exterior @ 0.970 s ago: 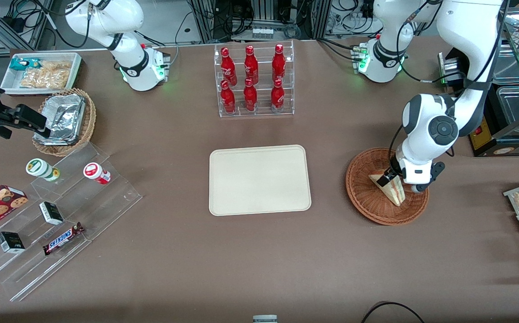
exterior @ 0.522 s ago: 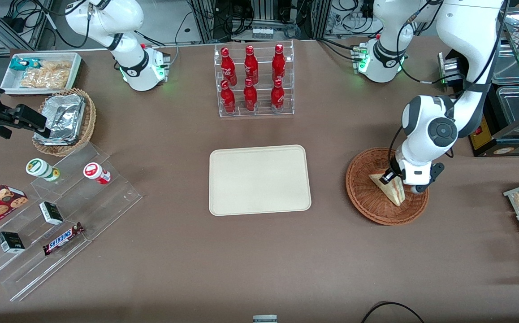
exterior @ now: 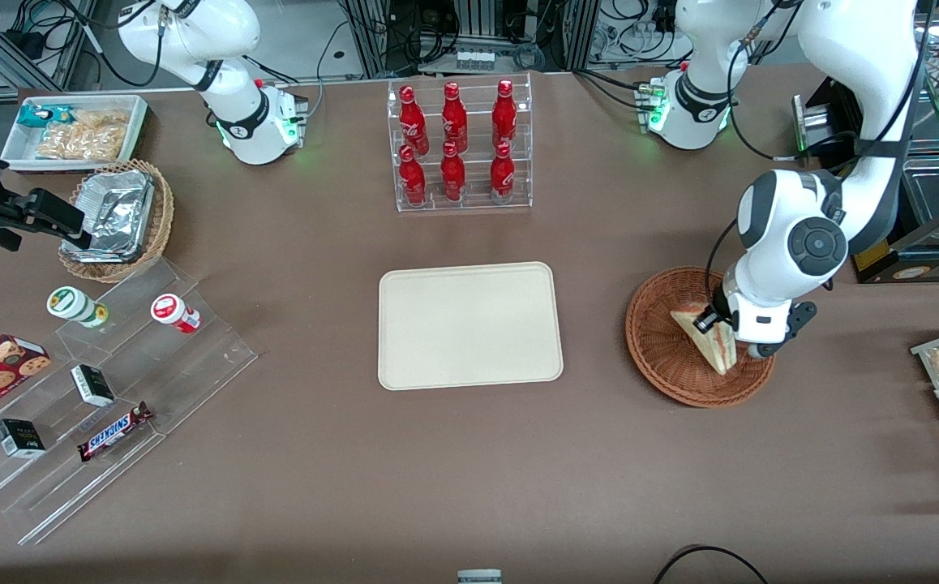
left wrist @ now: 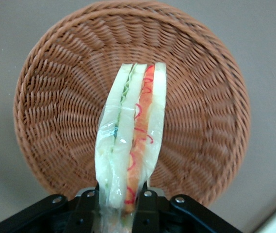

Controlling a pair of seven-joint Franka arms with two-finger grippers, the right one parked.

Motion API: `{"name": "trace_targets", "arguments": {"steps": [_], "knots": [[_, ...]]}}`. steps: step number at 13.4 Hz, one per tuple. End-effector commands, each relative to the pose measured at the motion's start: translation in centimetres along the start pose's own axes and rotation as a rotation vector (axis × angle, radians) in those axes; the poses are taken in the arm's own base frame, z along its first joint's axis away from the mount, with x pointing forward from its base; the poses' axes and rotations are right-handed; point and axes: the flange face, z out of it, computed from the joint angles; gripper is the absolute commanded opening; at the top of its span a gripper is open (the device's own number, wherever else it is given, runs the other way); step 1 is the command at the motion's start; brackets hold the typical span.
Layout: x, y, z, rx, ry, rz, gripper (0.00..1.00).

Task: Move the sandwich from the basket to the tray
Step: 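Carry the held sandwich from the basket over the cream tray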

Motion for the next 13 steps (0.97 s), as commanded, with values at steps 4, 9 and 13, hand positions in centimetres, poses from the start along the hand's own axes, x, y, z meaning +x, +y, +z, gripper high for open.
{"name": "trace_targets", "arguments": {"steps": [4,9,13], "knots": [[-4.5,6.2,-3.9,0.018,-0.027,0.277,0.16],[-8.2,13.3,-4.1,-0.049,-0.036,0.372,0.17],[-12.8,19.9,-3.9,-0.084,-0.036,0.437,0.16]]}}
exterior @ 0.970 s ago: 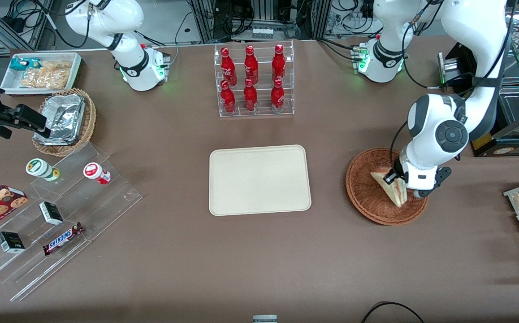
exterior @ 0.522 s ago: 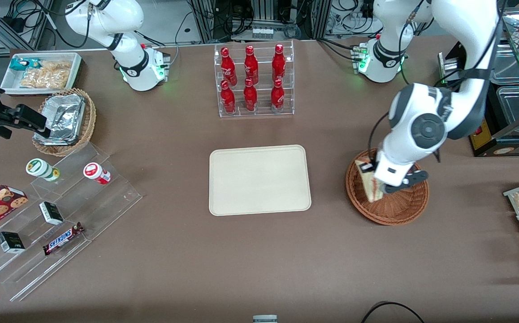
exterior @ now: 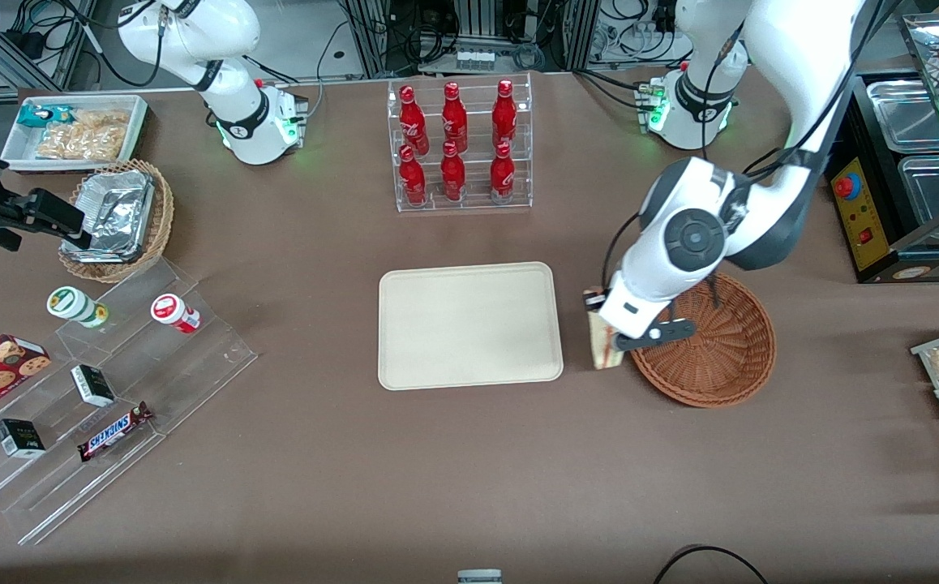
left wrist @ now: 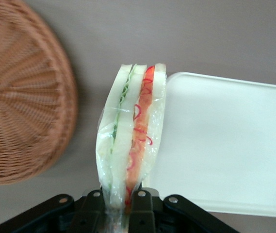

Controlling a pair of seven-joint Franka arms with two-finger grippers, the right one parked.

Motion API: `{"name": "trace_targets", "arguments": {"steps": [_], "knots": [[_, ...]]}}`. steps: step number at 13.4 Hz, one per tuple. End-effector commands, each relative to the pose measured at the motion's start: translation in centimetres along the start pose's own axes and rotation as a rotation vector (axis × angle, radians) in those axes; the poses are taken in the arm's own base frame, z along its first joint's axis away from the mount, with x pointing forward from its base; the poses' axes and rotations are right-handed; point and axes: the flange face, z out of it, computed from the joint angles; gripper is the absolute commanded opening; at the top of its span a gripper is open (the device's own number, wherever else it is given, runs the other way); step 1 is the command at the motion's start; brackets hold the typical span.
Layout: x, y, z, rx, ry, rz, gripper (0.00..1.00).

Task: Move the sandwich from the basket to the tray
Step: 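Carry the held sandwich from the basket over the cream tray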

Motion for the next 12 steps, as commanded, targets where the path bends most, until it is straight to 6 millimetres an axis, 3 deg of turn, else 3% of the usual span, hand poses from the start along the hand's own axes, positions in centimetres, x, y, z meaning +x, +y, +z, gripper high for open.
{"name": "trace_targets", "arguments": {"steps": [1,4,6,8,12], "knots": [[-0.2,5.8,0.9,0.013,0.035,-0.003,0.16],[-1.1,9.8,2.6,0.058,0.103,-0.049,0.15],[-2.9,12.6,3.6,0.062,0.117,-0.04,0.15],[-3.0,14.5,4.5,0.04,0.105,-0.056,0.15],[-6.1,19.3,7.4,-0.004,0.107,-0.031,0.15]]}}
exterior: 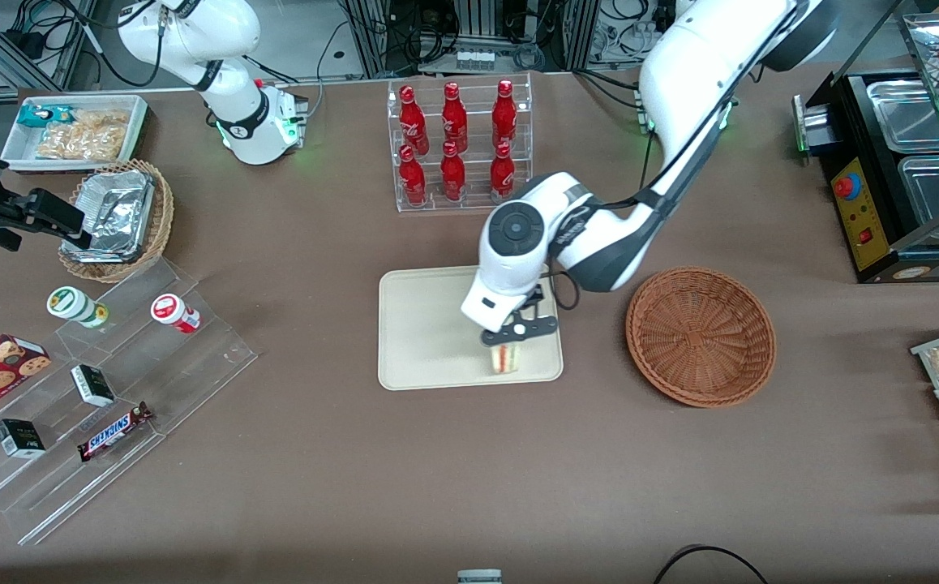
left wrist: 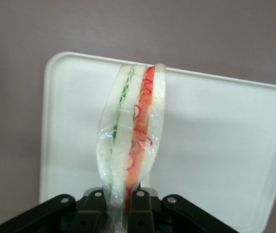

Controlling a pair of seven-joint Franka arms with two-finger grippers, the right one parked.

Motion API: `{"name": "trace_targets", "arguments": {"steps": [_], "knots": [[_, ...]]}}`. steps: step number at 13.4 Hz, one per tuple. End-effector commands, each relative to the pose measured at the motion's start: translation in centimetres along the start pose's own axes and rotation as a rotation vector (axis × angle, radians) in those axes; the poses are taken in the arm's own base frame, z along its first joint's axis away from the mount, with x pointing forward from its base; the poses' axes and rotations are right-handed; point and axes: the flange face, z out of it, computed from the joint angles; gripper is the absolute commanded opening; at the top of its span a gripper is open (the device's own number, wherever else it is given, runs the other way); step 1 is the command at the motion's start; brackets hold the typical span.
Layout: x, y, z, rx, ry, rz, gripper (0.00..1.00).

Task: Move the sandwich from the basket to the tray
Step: 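Carry the held sandwich from the basket over the cream tray, then lower the sandwich onto the tray and open the left gripper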

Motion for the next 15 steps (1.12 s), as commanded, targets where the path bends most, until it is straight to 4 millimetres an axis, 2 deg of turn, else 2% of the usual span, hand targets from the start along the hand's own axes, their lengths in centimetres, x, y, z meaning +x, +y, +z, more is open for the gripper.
{"name": "trace_targets", "arguments": {"steps": [1,4,8,9,10,11,13,15], "knots": [[-0.7,2.8,2.3,-0.023,0.005,-0.007,0.15],[-2.8,4.4,4.4,-0.013,-0.015,-0.007,0.15],[-3.5,4.9,5.2,-0.004,-0.018,-0.008,0.19],[-3.5,4.9,5.1,-0.003,-0.017,-0.007,0.28],[-3.2,4.7,5.2,0.001,-0.014,-0.014,0.6],[-2.9,4.5,5.3,0.004,-0.009,-0.019,0.99],[-3.1,4.7,5.0,0.002,-0.002,-0.05,1.0],[-3.0,4.7,3.1,-0.007,0.02,-0.051,1.0]]}}
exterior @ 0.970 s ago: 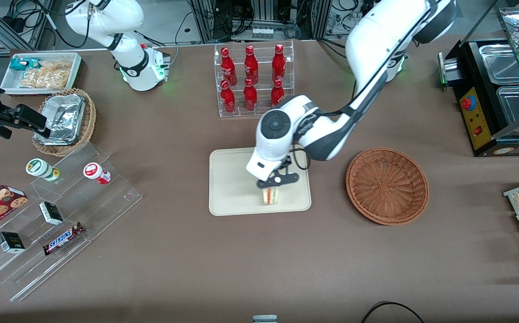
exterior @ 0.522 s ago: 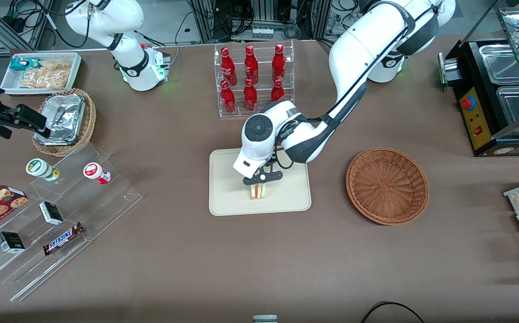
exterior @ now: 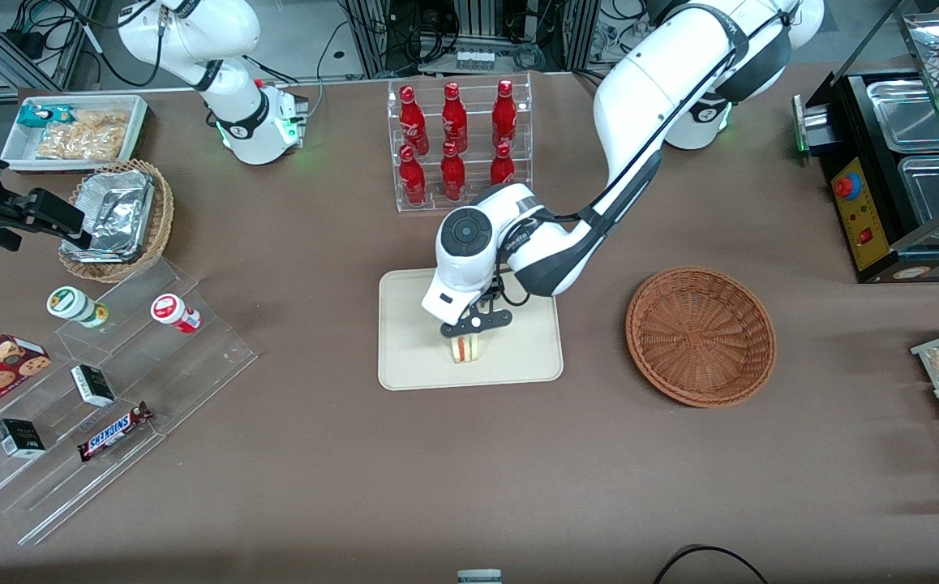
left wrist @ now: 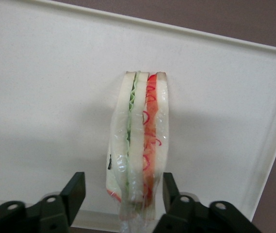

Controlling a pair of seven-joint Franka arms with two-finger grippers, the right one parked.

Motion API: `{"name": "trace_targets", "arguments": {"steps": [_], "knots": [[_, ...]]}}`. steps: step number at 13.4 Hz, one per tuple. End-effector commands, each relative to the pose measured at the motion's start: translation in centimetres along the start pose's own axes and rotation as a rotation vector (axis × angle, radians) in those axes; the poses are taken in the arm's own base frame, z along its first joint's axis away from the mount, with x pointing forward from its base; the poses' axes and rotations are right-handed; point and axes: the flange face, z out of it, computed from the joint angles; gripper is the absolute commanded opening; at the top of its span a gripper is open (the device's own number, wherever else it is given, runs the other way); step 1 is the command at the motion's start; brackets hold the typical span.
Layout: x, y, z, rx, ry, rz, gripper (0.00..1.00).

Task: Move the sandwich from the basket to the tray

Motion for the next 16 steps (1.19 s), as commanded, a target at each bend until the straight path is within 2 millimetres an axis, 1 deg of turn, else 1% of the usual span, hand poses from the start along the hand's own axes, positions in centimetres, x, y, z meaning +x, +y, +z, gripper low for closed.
{"name": "trace_targets", "arguments": {"steps": [1,2,3,4,6,8,9,11,12,13,14,15,16], "knots": [[-0.1,0.4,-3.9,-0.003,0.057,-0.019,1.0],[0.0,-0.1,-5.8,0.021,0.061,-0.025,1.0],[0.7,-1.0,-7.9,0.037,0.067,-0.037,1.0],[0.7,-1.6,-9.3,0.049,0.076,-0.041,1.0],[0.9,-3.6,-10.5,0.14,0.057,-0.06,1.0],[2.9,-6.2,-11.6,0.154,0.05,-0.123,1.0],[2.9,-7.3,-12.2,0.172,0.052,-0.119,1.0],[5.1,-11.5,-13.2,0.199,0.048,-0.122,1.0],[5.8,-13.4,-13.7,0.212,0.047,-0.106,1.0],[6.3,-15.0,-14.1,0.221,0.046,-0.112,1.0],[7.0,-16.9,-14.3,0.237,0.039,-0.095,1.0],[7.7,-18.9,-14.6,0.249,0.034,-0.066,1.0],[8.5,-21.3,-15.1,0.259,0.031,-0.052,1.0]]}}
